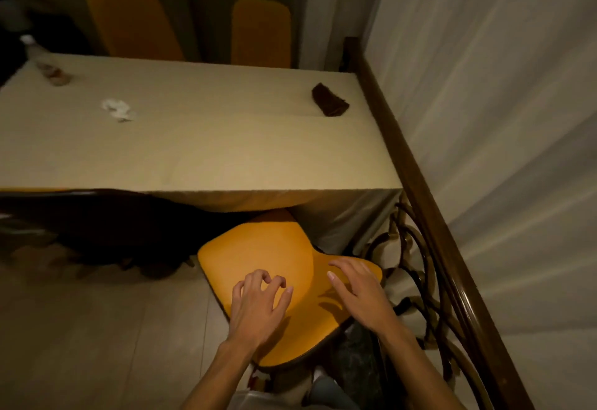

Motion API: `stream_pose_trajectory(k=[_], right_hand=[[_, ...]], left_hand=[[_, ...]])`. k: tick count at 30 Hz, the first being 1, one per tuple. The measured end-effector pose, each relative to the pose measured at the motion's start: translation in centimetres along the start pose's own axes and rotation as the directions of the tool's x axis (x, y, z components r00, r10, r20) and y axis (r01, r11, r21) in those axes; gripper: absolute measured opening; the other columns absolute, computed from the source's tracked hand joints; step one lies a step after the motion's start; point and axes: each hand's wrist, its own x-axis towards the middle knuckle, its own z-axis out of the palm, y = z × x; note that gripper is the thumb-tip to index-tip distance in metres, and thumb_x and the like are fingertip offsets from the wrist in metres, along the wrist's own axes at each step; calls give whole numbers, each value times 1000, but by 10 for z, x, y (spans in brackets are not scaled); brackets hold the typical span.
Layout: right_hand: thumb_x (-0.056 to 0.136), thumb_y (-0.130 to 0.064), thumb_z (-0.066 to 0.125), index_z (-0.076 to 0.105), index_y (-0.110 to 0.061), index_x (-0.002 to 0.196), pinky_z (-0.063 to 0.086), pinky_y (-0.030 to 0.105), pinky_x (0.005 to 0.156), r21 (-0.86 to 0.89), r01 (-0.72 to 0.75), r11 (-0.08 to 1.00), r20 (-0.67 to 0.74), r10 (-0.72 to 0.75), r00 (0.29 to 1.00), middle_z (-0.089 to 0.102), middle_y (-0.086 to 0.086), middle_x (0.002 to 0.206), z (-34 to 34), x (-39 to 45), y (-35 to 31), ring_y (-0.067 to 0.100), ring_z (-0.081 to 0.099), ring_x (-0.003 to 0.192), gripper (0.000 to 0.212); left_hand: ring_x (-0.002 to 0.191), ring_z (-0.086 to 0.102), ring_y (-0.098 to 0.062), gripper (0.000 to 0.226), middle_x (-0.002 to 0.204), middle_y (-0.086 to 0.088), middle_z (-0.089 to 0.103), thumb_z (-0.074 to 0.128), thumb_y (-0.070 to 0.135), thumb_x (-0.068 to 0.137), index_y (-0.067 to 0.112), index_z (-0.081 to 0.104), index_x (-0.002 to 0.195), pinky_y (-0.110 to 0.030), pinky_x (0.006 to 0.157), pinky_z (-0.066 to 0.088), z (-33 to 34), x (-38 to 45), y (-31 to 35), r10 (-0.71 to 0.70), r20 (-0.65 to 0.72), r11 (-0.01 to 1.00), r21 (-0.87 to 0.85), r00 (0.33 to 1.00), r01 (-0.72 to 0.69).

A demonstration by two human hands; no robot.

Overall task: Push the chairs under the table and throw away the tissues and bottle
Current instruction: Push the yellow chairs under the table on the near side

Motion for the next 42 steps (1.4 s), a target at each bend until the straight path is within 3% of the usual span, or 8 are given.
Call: stream_pose_trajectory(k=[11, 16, 20, 22, 26, 31, 35, 42], right_hand=[[97, -69, 26, 52, -37, 133, 40, 40, 104, -33, 253, 967, 314, -230, 921, 54, -17, 129, -8, 29, 71, 6, 46, 122, 54], [92, -76, 18, 50, -44, 134, 21, 39, 113, -248, 343, 906, 523, -173, 835, 50, -17, 138, -4, 20, 97, 9, 38, 134, 62], [85, -86, 13, 46, -47, 137, 16, 41, 115, -291, 421, 859, 528, -223, 819, 47, -18, 142, -2, 25, 103, 7, 35, 136, 73], [83, -87, 13, 47, -47, 137, 17, 42, 114, -294, 449, 844, 519, -254, 816, 48, -18, 141, -2, 24, 104, 7, 36, 135, 75], [84, -88, 20, 53, -46, 132, 25, 43, 110, -280, 494, 823, 452, -341, 824, 56, -17, 133, 0, 15, 114, 9, 46, 127, 72], [87, -83, 31, 62, -44, 123, 32, 49, 104, -306, 483, 820, 342, -379, 860, 63, -18, 122, 5, 12, 116, 10, 54, 117, 62], [87, -84, 30, 62, -44, 123, 32, 49, 103, -315, 464, 828, 342, -357, 869, 63, -18, 122, 10, 15, 115, 11, 54, 117, 63], [88, -83, 29, 63, -42, 123, 30, 48, 103, -328, 425, 844, 318, -325, 891, 64, -16, 120, 24, 32, 98, 11, 55, 116, 64]], left_hand=[[108, 41, -6, 37, 109, 11, 45, 27, 60, 95, 40, 56, 107, -32, 97, 29, 31, -49, 74, -365, 1, 930, -50, 931, 365], [104, 47, -9, 34, 103, 13, 47, 29, 61, 96, 40, 54, 104, -31, 91, 31, 63, -80, 103, -457, -23, 889, -56, 889, 455], [112, 49, -12, 44, 113, 10, 53, 25, 67, 94, 42, 56, 113, -42, 106, 30, 75, -83, 115, -561, -61, 827, -4, 825, 562], [122, 44, -14, 55, 123, 6, 51, 19, 72, 93, 42, 53, 123, -51, 114, 18, 82, -85, 122, -603, -26, 797, 21, 797, 603], [131, 37, -17, 68, 130, 1, 48, 9, 78, 89, 40, 51, 127, -51, 117, 2, 87, -87, 129, -641, -3, 767, -12, 767, 641], [130, 34, -20, 68, 129, 0, 45, 10, 79, 88, 39, 52, 125, -53, 117, -1, 92, -82, 123, -640, 12, 767, -62, 769, 639], [127, 34, -24, 64, 127, -1, 46, 15, 77, 89, 38, 53, 122, -56, 117, 2, 94, -76, 115, -629, 13, 774, -78, 777, 628], [132, 24, -25, 72, 133, -2, 39, 6, 79, 86, 37, 49, 127, -54, 115, -9, 78, -56, 83, -585, 61, 806, -65, 809, 588]])
